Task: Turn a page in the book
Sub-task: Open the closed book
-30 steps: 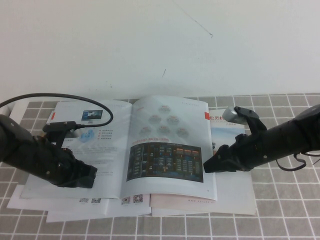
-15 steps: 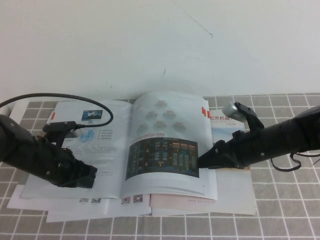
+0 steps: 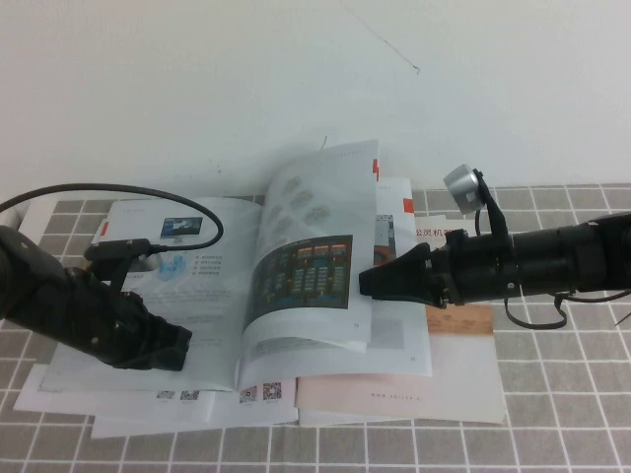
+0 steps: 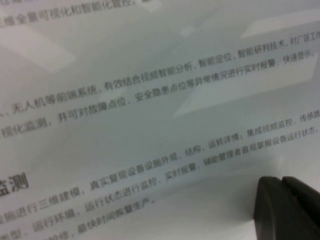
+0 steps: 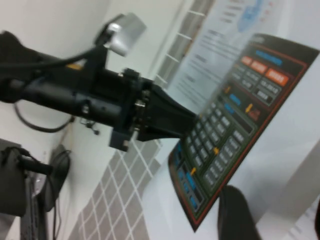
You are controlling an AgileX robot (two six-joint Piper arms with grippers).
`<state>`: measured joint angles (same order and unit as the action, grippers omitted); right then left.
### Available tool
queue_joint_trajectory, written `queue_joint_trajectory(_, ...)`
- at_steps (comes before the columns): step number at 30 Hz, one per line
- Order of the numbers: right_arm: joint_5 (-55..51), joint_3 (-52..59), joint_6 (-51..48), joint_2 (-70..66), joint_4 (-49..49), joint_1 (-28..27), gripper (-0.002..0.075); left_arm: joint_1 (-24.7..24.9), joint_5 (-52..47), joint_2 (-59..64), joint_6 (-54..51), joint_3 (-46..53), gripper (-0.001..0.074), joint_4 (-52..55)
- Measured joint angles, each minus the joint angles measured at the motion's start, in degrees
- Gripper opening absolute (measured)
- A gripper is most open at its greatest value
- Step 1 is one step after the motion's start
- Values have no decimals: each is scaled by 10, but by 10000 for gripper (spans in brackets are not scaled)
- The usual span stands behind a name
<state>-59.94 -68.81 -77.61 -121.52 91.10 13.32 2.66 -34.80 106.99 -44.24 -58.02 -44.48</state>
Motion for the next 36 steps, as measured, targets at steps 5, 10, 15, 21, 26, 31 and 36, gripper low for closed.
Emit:
queue_joint_trajectory(5, -21, -8, -9, 0, 8, 1, 336, 0, 0, 0, 0, 0, -4, 0)
queue_joint_trajectory(10, -46, -44, -11, 0, 11, 12, 336, 0, 0, 0, 0, 0, -4, 0)
queue_joint_trajectory(15, -44, -99, -8, 0, -2, 45, 336, 0, 0, 0, 0, 0, -4, -3)
queue_joint_trajectory(21, 33, -145, 11, 0, -84, 102, 336, -1, -2, 2, -13, 0, -4, -24)
queue_joint_trajectory(26, 100, -157, 16, 0, -115, 137, 336, -1, -2, 3, -15, 0, -4, -30)
queue_joint_trajectory(31, 144, -157, 22, 0, -144, 151, 336, -1, -9, 4, -25, 0, -4, -54)
queue_joint_trajectory(36, 150, -157, 51, 0, -177, 151, 336, -1, -69, -18, -32, -24, -4, -62)
